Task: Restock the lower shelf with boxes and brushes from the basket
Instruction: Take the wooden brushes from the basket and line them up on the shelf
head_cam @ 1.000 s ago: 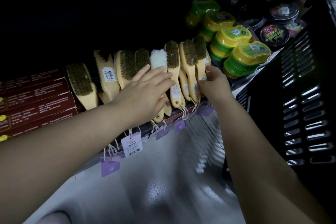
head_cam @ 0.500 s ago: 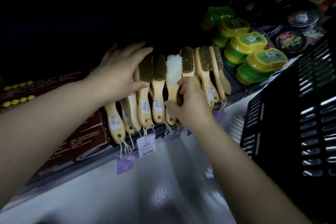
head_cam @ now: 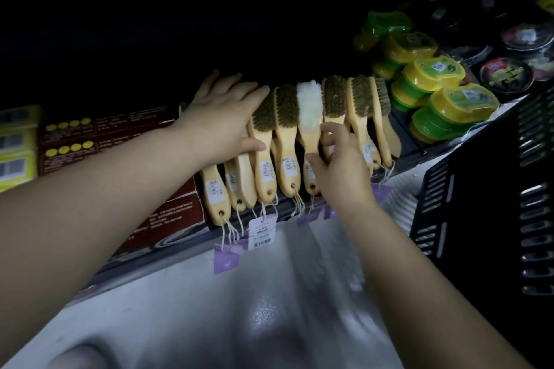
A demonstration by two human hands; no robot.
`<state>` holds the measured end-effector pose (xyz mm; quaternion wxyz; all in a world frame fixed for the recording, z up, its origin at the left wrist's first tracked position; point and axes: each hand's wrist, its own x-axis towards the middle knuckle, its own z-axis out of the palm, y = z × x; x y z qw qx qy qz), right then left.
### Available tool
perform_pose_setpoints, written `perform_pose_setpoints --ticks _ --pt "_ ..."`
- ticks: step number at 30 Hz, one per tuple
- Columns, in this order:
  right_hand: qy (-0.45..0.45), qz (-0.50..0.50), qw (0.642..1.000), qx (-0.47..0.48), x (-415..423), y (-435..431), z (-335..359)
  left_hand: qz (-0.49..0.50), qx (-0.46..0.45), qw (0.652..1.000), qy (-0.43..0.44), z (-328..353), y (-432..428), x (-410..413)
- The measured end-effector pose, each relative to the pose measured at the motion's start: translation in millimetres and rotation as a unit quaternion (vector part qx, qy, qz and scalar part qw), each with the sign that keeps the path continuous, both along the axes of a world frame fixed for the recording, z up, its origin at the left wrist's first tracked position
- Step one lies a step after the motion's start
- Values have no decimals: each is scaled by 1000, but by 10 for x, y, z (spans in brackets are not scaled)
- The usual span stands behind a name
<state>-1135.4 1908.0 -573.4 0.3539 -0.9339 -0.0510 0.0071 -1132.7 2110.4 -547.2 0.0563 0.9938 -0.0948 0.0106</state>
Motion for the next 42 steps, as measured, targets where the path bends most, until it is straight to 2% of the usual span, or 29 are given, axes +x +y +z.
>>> perform_pose_setpoints --ticks 4,8,10,12,16,19,21,25,29,33,36,39,42 --pt "-39 37 999 -9 -95 136 110 18 -68 997 0 159 177 -188" --pt "-14 162 987 -8 -296 448 271 83 -120 989 -15 361 553 -620" --pt "30 228 973 2 -460 647 308 102 -130 986 20 431 742 -869" --pt "74 254 964 23 -647 838 301 116 -113 982 96 473 868 -1107" --pt "97 244 963 67 -910 1114 238 116 -13 972 206 317 1020 -1495" --pt "83 229 964 107 -967 1244 202 116 34 966 227 145 1101 -1652" --pt "72 217 968 101 -1000 1309 184 113 43 971 205 66 1129 -1719" --pt "81 205 970 107 -1031 1357 189 100 33 986 128 -29 1131 -1792" --pt "120 196 966 117 -1013 1356 274 100 -10 987 122 4 1164 -1863" --pt "41 187 981 -19 -1076 1478 341 133 -73 981 123 89 1335 -2163" --pt "17 294 955 -32 -1250 1748 457 196 -99 967 127 121 1517 -2507" --pt "52 435 897 -51 -1438 2031 488 225 -71 962 139 93 1660 -2726" --pt "31 524 842 -127 -1521 2248 410 245 -77 954 157 19 1740 -2774"
